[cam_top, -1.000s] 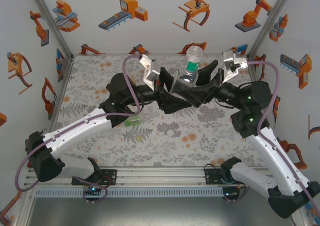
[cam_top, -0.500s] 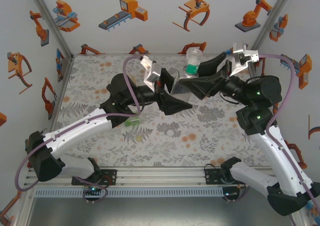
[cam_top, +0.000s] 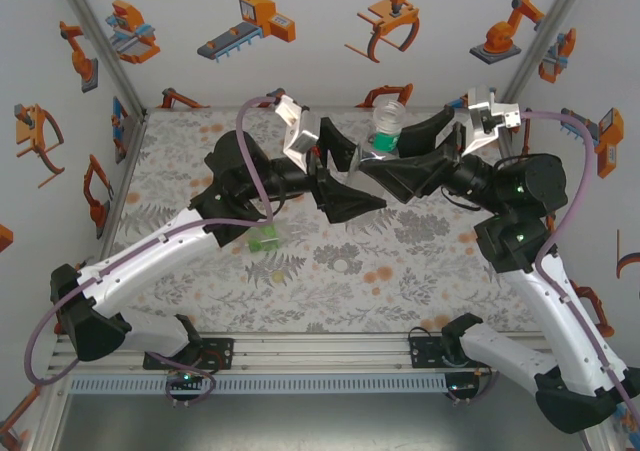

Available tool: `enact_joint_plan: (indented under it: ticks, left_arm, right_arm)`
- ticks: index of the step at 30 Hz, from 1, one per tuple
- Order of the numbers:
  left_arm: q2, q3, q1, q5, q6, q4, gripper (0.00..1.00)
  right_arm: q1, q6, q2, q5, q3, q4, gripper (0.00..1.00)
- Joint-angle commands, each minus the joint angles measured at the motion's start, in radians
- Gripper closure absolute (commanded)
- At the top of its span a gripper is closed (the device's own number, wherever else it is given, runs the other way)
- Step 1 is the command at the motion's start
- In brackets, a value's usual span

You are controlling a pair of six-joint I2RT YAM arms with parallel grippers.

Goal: Screw on the bottle caps

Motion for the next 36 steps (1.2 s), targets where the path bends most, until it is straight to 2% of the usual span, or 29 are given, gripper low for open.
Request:
enact_joint_plan:
  ticks: [1, 12, 19, 23, 28, 36]
  left_arm:
    - [0.021, 0.038, -0.002, 0.021, 0.040, -0.063, 0.34]
    - [0.053, 0.091, -0.002, 0.059, 0.041, -0.147, 0.35]
    - [0.058, 0.070, -0.002, 0.096, 0.015, -0.096, 0.22]
    - [0.057, 0.050, -0.002, 0.094, 0.006, -0.063, 0.22]
    - [0.064, 0.050, -0.002, 0.093, 0.000, -0.054, 0.33]
    - [0.054, 0.045, -0.002, 0.094, 0.003, -0.056, 0.44]
  right_arm:
    - [0.008, -0.006, -0.018, -0.018, -0.001, 0.014, 0.61]
    - [0.008, -0.008, -0.017, -0.023, -0.002, 0.015, 0.63]
    - [0.008, -0.013, -0.021, -0.011, -0.003, 0.014, 0.67]
    - [0.010, -0.008, -0.022, 0.003, -0.005, 0.020, 0.70]
    - [0.013, -0.006, -0.021, 0.006, -0.007, 0.027, 0.72]
    - [0.015, -0.009, -0.022, 0.004, -0.008, 0.021, 0.73]
